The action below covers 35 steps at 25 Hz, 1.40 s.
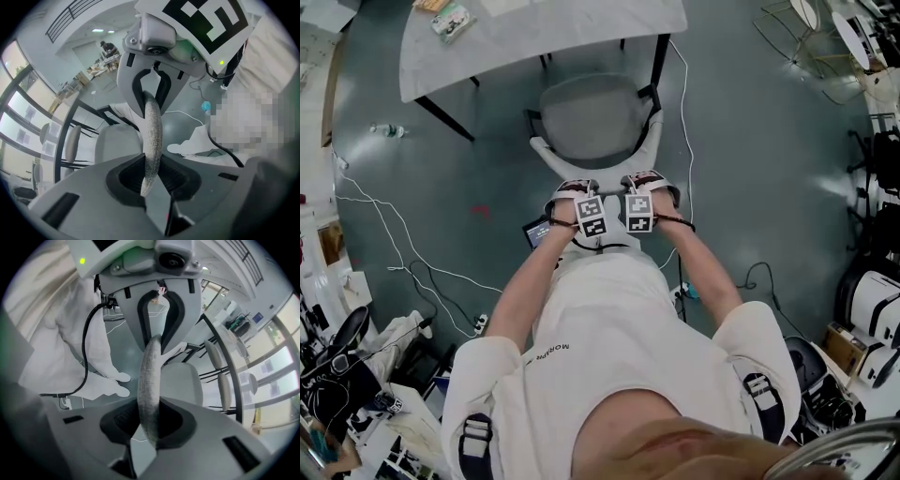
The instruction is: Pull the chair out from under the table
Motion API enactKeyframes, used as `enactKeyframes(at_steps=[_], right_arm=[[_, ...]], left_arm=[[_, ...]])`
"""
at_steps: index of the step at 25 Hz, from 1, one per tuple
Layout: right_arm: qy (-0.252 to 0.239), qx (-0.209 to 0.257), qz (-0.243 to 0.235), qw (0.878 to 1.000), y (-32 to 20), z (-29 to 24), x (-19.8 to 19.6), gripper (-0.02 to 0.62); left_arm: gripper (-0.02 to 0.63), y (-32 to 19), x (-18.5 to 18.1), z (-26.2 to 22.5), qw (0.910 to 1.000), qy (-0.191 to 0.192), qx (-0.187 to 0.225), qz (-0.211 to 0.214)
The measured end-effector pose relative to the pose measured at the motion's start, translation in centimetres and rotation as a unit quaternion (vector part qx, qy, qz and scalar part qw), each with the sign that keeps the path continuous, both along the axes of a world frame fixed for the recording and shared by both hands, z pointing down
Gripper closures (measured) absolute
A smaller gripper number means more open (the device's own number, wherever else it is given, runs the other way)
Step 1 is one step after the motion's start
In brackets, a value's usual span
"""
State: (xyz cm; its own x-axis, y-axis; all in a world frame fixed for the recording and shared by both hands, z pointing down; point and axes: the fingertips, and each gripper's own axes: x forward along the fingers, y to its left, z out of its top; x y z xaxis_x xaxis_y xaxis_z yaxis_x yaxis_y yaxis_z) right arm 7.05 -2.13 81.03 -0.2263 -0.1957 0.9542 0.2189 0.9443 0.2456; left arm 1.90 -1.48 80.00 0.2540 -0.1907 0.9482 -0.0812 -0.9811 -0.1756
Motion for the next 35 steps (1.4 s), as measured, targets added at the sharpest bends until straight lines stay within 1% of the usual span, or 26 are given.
enactKeyframes(at_steps=[8,13,19,28,30,35], right_arm=[[0.005,-0.023,0.005,1.000,3.0,0.0,0.2,0.509],[0.006,-0.049,0.017,0.999,5.1,-0.2,0.5,0.509],[0.016,-0.067,0.014,0.997,6.8,-0.8,0.6,0.509],[0.027,-0.101,0.010,0.994,10.3,-0.8,0.2,0.508],[0.030,-0.106,0.008,0.994,10.8,-0.8,0.3,0.508],[0.033,-0.119,0.007,0.992,11.7,-0.8,0.4,0.506]], left_arm=[[0.529,2.9,0.3,-0.1,0.9998,0.010,-0.019,0.006],[0.529,5.0,0.5,-0.4,0.9985,0.027,-0.046,0.013],[0.529,6.6,0.7,-1.1,0.9974,0.032,-0.062,0.019],[0.529,10.0,0.3,-1.3,0.9915,0.052,-0.114,0.035],[0.529,10.5,0.3,-1.1,0.9903,0.058,-0.122,0.035],[0.529,11.2,0.1,0.6,0.9894,0.053,-0.129,0.042]])
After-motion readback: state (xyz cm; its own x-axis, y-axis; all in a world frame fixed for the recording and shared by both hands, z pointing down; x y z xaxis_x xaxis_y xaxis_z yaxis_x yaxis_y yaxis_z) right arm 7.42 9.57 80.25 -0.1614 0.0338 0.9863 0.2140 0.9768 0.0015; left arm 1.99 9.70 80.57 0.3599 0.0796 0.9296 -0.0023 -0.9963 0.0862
